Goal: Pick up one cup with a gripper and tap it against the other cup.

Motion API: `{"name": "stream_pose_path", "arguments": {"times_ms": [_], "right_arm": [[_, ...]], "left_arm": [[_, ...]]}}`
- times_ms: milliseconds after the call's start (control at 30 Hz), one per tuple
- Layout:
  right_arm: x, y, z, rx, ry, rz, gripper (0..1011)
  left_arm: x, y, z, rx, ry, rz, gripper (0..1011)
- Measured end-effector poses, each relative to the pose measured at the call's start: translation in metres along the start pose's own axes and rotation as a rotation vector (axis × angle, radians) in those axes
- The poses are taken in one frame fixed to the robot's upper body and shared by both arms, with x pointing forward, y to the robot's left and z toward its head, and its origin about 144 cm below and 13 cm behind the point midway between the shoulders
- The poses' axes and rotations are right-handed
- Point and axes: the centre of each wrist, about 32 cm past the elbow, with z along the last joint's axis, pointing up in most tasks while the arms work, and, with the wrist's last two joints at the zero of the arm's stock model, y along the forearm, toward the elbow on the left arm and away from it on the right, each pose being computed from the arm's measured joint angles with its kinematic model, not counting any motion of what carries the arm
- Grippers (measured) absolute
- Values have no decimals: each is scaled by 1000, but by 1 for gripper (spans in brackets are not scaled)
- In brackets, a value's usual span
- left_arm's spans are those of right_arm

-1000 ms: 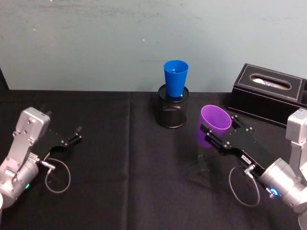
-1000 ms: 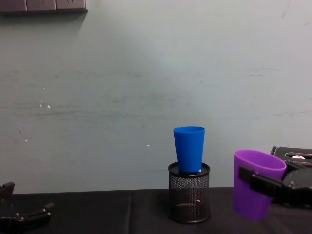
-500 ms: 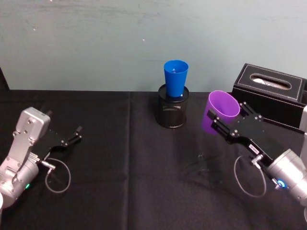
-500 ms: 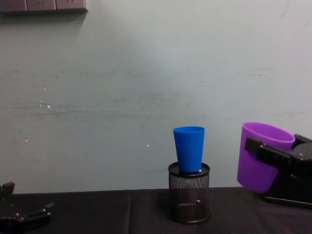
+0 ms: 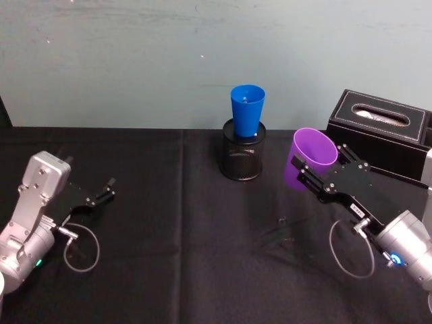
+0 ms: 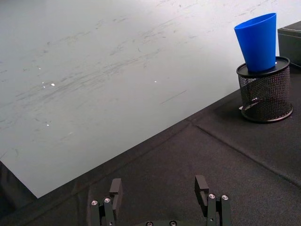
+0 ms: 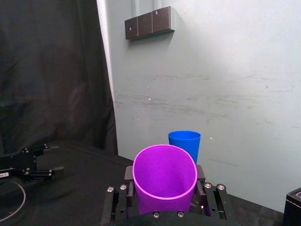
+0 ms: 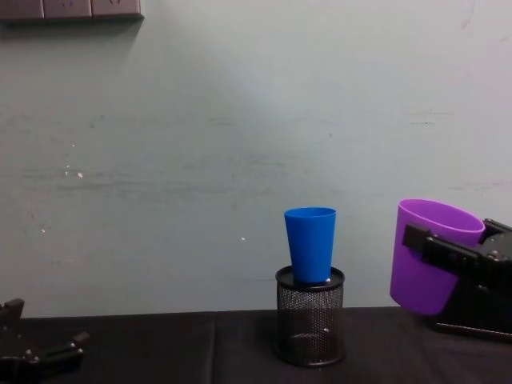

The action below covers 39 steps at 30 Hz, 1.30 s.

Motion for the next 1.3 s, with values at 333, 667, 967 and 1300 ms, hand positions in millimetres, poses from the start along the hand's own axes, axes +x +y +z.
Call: {"name": "stream_pose_path", "arguments": {"times_ms": [333, 667, 967, 1300], "right_arm": [[0, 0, -1, -1, 0, 1, 731], [1, 15, -5, 3, 27, -34, 731], [3, 31, -6, 0, 5, -51, 731], [6, 48, -10, -15, -37, -66, 731]], "left_arm": [[0, 0, 0, 0, 0, 0, 1011], [0, 0, 0, 0, 0, 0, 1011], [0, 0, 0, 0, 0, 0, 1011], [0, 0, 0, 0, 0, 0, 1011]]}}
